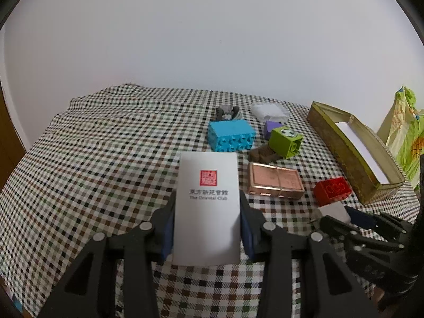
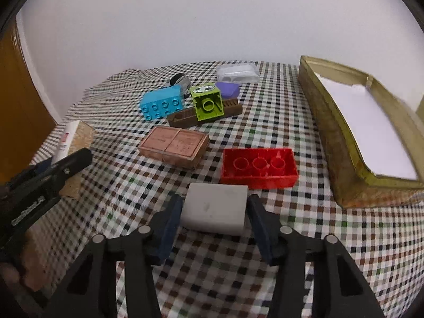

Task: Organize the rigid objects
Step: 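Carry both items into the gold tin and open both tools to release them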

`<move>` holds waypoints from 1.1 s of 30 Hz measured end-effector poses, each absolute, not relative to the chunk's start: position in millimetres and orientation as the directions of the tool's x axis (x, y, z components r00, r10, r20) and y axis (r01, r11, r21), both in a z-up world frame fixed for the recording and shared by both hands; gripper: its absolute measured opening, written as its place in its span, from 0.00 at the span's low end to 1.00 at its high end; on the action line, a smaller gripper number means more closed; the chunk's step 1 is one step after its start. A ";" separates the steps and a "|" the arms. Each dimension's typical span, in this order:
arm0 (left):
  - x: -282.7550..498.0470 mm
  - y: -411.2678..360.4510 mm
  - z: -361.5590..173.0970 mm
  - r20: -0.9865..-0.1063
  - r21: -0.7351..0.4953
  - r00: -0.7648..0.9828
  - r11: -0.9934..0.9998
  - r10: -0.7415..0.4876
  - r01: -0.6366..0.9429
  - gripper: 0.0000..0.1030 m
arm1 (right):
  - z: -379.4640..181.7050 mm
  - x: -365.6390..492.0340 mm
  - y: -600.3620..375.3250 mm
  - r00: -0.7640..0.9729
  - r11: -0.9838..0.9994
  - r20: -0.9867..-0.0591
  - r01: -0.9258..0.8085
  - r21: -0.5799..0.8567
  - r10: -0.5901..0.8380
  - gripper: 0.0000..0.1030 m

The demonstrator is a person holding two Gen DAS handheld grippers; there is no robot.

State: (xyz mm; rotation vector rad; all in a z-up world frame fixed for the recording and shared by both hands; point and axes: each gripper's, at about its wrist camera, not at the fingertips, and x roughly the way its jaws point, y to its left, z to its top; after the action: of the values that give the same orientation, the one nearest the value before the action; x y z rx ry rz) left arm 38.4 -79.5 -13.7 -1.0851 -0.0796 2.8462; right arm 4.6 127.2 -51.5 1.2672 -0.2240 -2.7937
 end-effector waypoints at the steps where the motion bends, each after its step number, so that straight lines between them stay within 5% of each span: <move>1: 38.3 -77.4 -12.7 -0.659 -0.081 -0.745 -0.994 0.107 -0.071 0.39 | -48.4 6.0 132.8 -0.668 -0.984 -0.732 0.003 0.179 -0.135 0.50; 6: 34.2 -52.0 -0.1 -0.630 -0.084 -0.763 -0.989 0.146 -0.121 0.39 | -12.4 25.6 180.0 -0.774 -0.951 -0.599 0.015 0.307 -0.206 0.50; 11: 25.6 -0.1 17.4 -0.579 -0.101 -0.776 -0.966 0.252 -0.238 0.39 | 20.4 35.3 251.8 -0.868 -0.966 -0.494 -0.164 0.199 0.045 0.50; 15: 18.6 48.8 24.9 -0.543 -0.115 -0.766 -0.934 0.344 -0.338 0.39 | 15.2 24.0 303.1 -0.841 -0.948 -0.496 -0.304 0.100 0.217 0.50; 22: 0.1 134.7 29.6 -0.519 -0.105 -0.727 -0.878 0.449 -0.468 0.39 | 3.2 3.7 340.5 -0.810 -0.926 -0.504 -0.375 0.052 0.300 0.50; 33: -37.7 196.1 -9.2 -0.634 -0.097 -0.644 -0.870 0.428 -0.483 0.39 | -21.0 -26.6 352.9 -0.775 -0.922 -0.552 -0.386 0.028 0.308 0.50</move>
State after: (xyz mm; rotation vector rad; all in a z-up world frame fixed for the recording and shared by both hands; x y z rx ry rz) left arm -37.7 196.1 -9.2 -0.9219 0.1105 2.4645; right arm -26.6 352.9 -21.0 1.0004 -0.2507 -3.3581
